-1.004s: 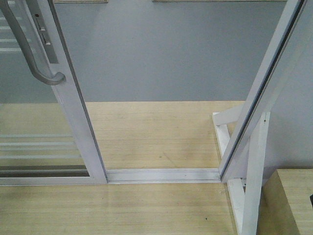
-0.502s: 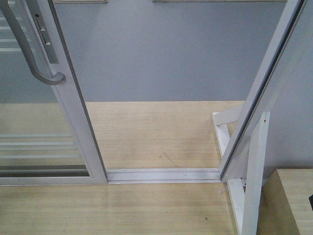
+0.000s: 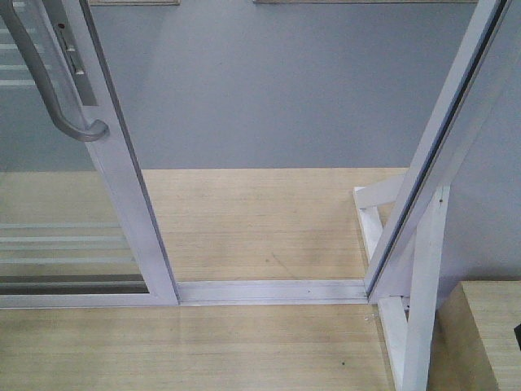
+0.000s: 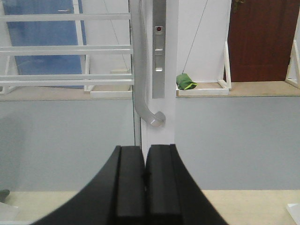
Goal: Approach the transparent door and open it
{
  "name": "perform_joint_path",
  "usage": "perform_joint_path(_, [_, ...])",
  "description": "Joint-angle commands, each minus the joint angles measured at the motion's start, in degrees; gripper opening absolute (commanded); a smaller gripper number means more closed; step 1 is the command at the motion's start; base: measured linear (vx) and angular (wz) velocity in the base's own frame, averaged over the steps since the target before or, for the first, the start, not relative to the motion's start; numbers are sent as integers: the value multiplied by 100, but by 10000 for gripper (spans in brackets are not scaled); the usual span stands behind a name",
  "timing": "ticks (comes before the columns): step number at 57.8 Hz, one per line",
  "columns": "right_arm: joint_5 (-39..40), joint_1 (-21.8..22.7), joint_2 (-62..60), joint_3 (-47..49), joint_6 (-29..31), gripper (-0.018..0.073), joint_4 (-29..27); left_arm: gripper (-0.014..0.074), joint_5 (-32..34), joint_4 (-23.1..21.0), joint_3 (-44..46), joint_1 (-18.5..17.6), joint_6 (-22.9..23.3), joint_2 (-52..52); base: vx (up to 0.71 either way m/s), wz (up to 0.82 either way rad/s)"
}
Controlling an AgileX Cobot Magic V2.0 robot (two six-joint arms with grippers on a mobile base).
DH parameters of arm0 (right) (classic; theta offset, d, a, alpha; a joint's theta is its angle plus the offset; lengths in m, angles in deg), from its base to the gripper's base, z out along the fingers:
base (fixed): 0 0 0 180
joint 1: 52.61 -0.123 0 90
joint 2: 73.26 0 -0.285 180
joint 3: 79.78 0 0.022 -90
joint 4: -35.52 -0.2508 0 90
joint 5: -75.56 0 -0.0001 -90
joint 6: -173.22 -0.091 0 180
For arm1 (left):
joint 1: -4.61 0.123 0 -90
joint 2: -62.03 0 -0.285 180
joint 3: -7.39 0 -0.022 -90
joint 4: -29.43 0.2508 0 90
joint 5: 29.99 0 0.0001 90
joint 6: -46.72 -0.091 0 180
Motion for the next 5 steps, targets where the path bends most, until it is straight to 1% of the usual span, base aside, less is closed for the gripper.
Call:
perform_joint_path(1, [471,34,-95,-26,51,-9,7,-6,473,-18,-94,-34,47,-74,0,0])
perform_joint_path(5, [457,34,-95,-25,51,-9,7,-6,473,-18,-94,-34,47,-74,0,0])
